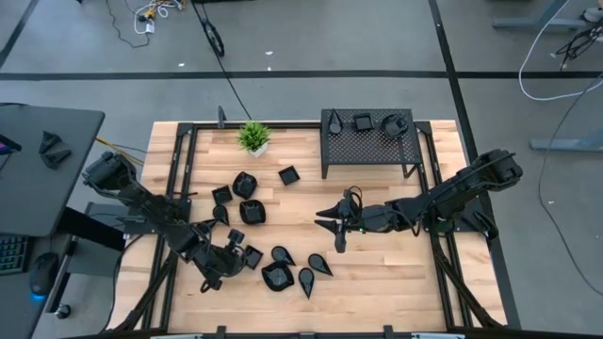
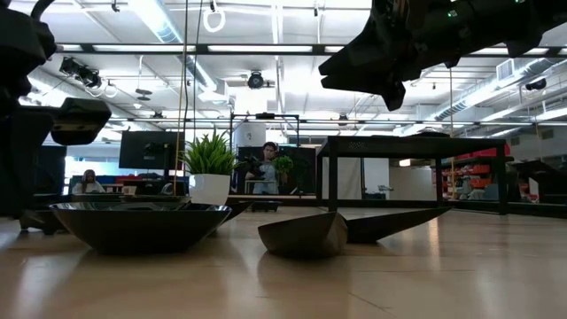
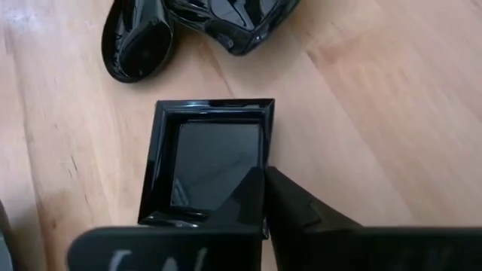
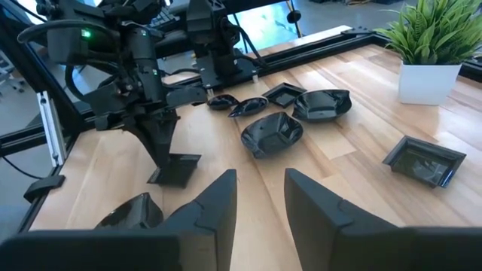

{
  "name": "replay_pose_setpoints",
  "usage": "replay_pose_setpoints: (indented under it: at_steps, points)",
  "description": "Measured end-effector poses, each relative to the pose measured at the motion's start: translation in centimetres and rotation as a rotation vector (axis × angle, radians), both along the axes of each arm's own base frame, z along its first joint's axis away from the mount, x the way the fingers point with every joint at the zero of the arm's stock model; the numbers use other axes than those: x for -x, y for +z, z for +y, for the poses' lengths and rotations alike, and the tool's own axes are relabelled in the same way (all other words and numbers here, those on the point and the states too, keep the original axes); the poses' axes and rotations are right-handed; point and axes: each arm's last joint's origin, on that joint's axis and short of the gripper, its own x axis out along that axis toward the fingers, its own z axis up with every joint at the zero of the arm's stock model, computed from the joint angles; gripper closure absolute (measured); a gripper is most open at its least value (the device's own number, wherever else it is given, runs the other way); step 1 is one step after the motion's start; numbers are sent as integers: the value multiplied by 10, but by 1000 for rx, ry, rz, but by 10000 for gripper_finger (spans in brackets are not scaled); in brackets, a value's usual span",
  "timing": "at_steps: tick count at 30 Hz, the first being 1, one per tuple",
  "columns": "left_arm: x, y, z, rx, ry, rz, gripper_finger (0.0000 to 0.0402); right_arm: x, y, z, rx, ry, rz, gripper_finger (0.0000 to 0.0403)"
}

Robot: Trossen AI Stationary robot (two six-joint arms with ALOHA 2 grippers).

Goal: Pick & Place Mini shaped plates
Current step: Stack the black square plate on top of the black square plate on the shelf

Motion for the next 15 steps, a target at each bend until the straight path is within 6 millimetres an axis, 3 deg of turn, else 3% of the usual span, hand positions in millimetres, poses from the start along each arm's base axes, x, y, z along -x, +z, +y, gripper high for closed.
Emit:
replay_pose_setpoints:
  at_steps: [8, 15]
  points:
    - [-6, 12, -5, -1, -9, -24, 398, 0, 0, 0, 0, 0, -1, 287]
    - [-12, 52, 6, -110, 22, 4, 399, -7, 14, 4, 33, 97, -61, 287]
